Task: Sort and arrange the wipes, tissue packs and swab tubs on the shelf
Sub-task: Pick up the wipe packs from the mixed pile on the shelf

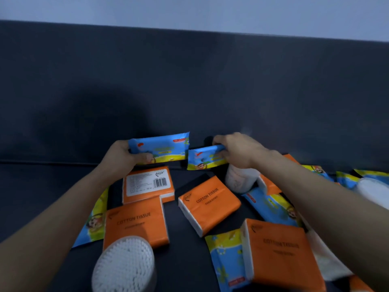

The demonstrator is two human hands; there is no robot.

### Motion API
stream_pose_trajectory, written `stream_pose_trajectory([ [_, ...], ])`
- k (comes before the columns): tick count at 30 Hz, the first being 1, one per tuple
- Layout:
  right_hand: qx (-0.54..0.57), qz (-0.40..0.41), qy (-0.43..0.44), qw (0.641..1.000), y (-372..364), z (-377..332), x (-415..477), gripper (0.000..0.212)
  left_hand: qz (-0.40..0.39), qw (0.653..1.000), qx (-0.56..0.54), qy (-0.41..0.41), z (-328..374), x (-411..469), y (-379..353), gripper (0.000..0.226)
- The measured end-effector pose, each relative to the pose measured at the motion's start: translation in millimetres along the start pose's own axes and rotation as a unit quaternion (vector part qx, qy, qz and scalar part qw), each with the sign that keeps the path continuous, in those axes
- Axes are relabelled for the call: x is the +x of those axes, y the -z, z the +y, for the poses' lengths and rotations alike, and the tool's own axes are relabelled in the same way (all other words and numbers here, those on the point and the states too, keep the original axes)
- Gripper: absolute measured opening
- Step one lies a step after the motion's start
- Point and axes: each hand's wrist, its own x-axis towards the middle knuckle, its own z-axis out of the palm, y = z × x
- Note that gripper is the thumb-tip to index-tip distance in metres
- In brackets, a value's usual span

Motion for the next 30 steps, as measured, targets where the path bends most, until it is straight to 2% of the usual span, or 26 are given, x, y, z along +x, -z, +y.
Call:
stream_pose_trajectory([
  [4,-0.037,-0.033,-0.063,0.997,1.6,20.1,-6.5,0.018,-0.044,0.999,0.001,-0.022,12.8,2.4,-22.7,0.015],
  [10,-0.027,-0.04,-0.137,0.989,-2.0,51.7,-18.0,0.028,-0.088,0.994,0.048,-0.048,18.9,17.6,-47.9,0.017],
  [13,0.012,-0.039,-0.147,0.988,-5.9,60.8,-23.5,0.028,-0.119,0.988,0.092,-0.043,15.5,25.6,-54.1,0.018],
  [18,-0.003,-0.055,-0.126,0.991,1.3,56.6,-23.2,0.023,-0.164,0.979,0.111,-0.043,22.2,34.6,-65.6,0.02],
  [26,-0.026,-0.099,-0.161,0.982,1.3,51.2,-5.1,0.01,-0.121,0.976,0.176,-0.036,17.5,34.5,-69.6,0.021],
  [30,-0.036,-0.098,-0.166,0.98,2.0,47.6,-3.5,0.009,-0.11,0.983,0.142,-0.021,11.2,35.5,-60.7,0.019],
])
